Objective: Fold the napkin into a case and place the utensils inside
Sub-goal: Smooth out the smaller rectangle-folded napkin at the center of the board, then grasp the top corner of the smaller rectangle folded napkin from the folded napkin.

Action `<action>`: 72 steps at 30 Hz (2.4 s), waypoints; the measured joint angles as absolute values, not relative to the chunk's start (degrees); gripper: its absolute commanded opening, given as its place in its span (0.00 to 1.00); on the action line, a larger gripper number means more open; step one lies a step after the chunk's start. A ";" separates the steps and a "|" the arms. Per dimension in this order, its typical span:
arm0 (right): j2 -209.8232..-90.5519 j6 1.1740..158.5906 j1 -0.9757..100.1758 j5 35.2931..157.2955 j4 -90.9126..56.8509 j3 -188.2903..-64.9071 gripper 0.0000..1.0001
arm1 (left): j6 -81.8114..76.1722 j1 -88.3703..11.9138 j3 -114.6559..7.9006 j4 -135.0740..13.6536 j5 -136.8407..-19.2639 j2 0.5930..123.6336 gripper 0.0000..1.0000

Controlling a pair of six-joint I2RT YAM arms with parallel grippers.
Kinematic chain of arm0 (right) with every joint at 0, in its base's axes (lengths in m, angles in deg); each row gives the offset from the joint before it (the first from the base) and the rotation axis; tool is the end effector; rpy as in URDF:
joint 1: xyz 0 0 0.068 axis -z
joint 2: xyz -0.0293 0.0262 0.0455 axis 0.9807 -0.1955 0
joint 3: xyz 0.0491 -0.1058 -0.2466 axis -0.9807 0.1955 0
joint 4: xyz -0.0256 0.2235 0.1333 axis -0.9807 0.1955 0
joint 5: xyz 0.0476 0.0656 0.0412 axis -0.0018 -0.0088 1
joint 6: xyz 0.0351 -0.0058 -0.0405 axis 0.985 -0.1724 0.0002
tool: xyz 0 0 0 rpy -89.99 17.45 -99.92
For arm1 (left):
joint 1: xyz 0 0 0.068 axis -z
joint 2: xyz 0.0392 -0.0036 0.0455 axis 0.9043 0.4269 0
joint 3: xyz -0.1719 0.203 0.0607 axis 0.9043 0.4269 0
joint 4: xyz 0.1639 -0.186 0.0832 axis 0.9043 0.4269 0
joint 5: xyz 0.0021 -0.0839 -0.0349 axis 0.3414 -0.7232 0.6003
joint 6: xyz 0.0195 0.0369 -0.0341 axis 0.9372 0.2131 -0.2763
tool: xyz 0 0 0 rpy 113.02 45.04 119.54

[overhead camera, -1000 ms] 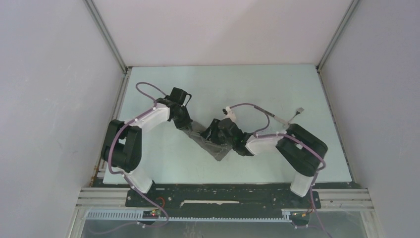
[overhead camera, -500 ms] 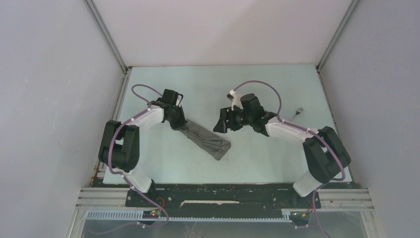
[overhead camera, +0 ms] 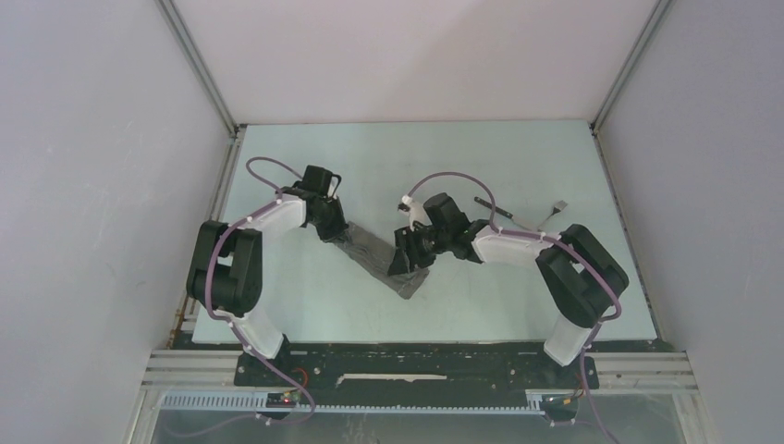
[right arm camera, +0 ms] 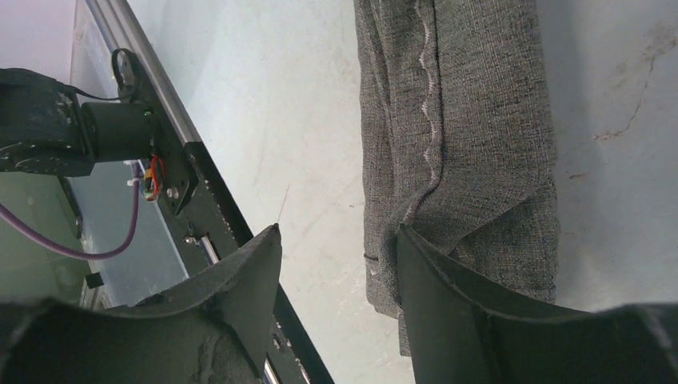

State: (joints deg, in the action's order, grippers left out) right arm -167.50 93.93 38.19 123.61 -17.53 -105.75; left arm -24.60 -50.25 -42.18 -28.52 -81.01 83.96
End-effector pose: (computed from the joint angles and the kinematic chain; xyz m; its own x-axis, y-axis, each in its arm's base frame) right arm 0.2543 0.2442 0.1778 -0.7925 -0.2937 -0.5345 -0.6049 0.4904 0.6274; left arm 0.3178 -0.0891 0.1790 -0.9173 -0.3202 -0.2368 -0.2198 0.9029 -0.3694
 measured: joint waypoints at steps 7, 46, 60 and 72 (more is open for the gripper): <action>-168.26 95.98 37.21 120.12 -18.31 -105.16 0.54 | -24.58 -50.79 -42.20 -28.52 -81.67 84.22 0.06; -173.24 73.10 28.82 105.10 -30.71 -115.39 0.70 | -21.15 -55.71 -43.97 -26.77 -92.80 85.42 0.02; -182.66 67.11 27.29 104.60 -27.17 -123.47 0.56 | -20.69 -55.76 -44.65 -26.31 -94.48 85.51 0.02; -185.75 66.52 26.74 102.78 -26.40 -125.53 0.58 | -20.63 -56.24 -44.65 -25.81 -94.78 85.51 0.02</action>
State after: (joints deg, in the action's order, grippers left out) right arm -185.75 66.52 26.74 102.78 -26.40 -125.53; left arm -20.63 -56.24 -44.65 -25.81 -94.78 85.51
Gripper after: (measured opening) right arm 0.581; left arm 0.036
